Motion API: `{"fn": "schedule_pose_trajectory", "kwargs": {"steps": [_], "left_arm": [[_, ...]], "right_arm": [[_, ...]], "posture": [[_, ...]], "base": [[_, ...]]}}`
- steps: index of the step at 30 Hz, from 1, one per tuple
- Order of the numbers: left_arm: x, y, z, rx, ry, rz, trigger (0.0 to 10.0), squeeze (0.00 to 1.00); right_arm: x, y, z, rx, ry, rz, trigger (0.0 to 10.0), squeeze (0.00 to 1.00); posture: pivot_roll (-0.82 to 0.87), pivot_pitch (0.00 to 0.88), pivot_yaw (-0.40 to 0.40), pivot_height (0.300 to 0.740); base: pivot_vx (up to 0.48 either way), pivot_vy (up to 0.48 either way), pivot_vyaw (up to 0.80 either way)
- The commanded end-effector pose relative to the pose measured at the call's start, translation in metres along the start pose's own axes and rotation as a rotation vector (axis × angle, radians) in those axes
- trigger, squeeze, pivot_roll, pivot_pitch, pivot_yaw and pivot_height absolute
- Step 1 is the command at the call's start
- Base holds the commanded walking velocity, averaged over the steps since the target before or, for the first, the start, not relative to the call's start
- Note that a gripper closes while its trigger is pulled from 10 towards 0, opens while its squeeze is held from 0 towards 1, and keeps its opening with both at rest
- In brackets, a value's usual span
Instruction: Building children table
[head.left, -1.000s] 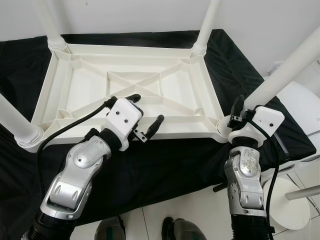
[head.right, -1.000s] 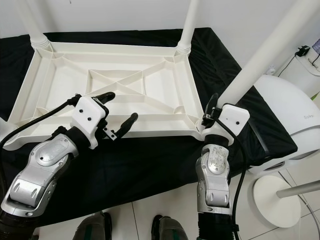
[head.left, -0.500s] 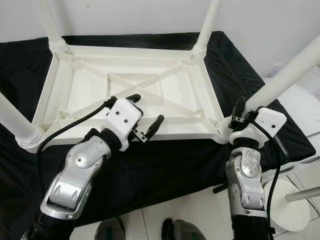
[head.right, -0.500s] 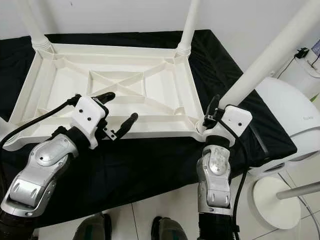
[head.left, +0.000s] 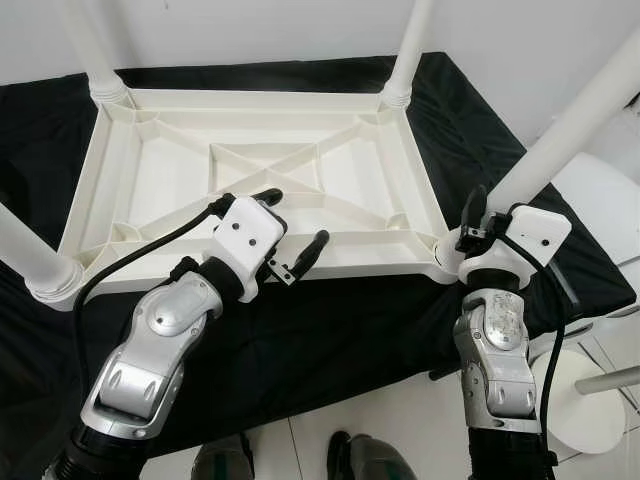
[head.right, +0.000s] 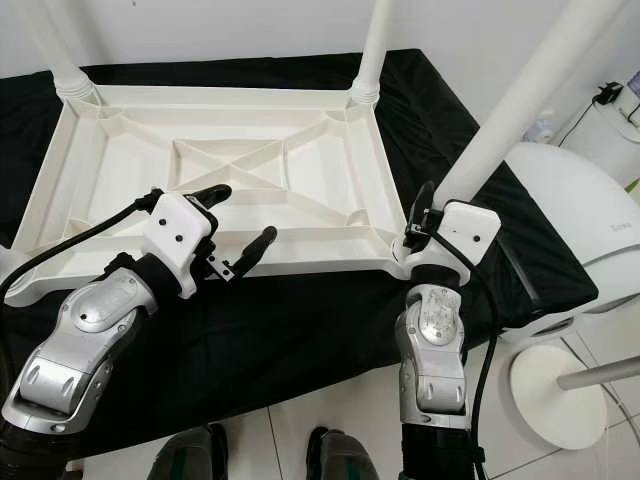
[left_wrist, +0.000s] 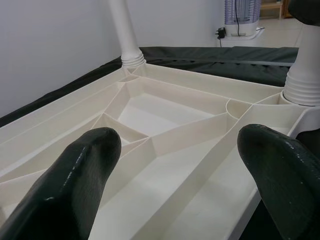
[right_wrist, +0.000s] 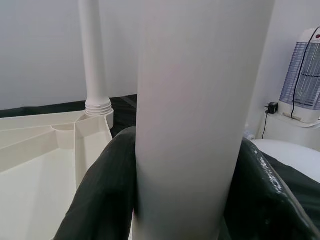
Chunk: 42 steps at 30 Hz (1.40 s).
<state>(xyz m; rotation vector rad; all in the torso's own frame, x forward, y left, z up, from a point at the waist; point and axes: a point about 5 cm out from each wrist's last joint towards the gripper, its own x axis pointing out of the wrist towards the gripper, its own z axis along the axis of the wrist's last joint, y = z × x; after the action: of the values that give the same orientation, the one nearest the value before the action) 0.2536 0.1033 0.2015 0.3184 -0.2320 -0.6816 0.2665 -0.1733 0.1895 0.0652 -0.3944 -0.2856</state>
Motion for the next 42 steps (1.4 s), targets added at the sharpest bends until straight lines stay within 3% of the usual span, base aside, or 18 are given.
{"fn": "schedule_pose_trajectory", "kwargs": {"steps": [1, 8, 19, 27, 35, 42], "left_arm": [[0.0, -0.005, -0.003, -0.01, 0.018, -0.048, 10.0, 0.0], [0.001, -0.004, -0.003, -0.008, 0.016, -0.046, 10.0, 0.0], [0.001, -0.004, -0.003, -0.007, 0.014, -0.049, 10.0, 0.0], [0.002, -0.005, -0.004, -0.008, 0.017, -0.053, 10.0, 0.0], [0.002, -0.004, -0.004, -0.008, 0.016, -0.056, 10.0, 0.0], [0.003, -0.006, -0.003, -0.011, 0.013, -0.056, 10.0, 0.0]], "right_arm": [[-0.004, -0.012, -0.011, -0.05, 0.054, -0.038, 10.0, 0.0], [-0.01, -0.016, -0.021, -0.074, 0.092, -0.034, 10.0, 0.0], [-0.001, -0.009, -0.004, -0.045, 0.029, -0.021, 10.0, 0.0], [-0.008, -0.016, -0.017, -0.061, 0.081, -0.055, 10.0, 0.0], [0.002, -0.007, 0.006, -0.028, -0.004, -0.031, 10.0, 0.0], [0.003, -0.004, 0.011, -0.026, -0.024, -0.019, 10.0, 0.0]], "posture": [[0.01, 0.154, -0.041, 0.74], [0.01, 0.152, -0.041, 0.74], [0.01, 0.151, -0.038, 0.74], [0.01, 0.152, -0.039, 0.74], [0.01, 0.151, -0.036, 0.74], [0.01, 0.152, -0.038, 0.74]], "base": [[0.0, 0.0, 0.0], [0.0, 0.0, 0.0], [0.0, 0.0, 0.0], [0.0, 0.0, 0.0], [0.0, 0.0, 0.0], [0.0, 0.0, 0.0]]}}
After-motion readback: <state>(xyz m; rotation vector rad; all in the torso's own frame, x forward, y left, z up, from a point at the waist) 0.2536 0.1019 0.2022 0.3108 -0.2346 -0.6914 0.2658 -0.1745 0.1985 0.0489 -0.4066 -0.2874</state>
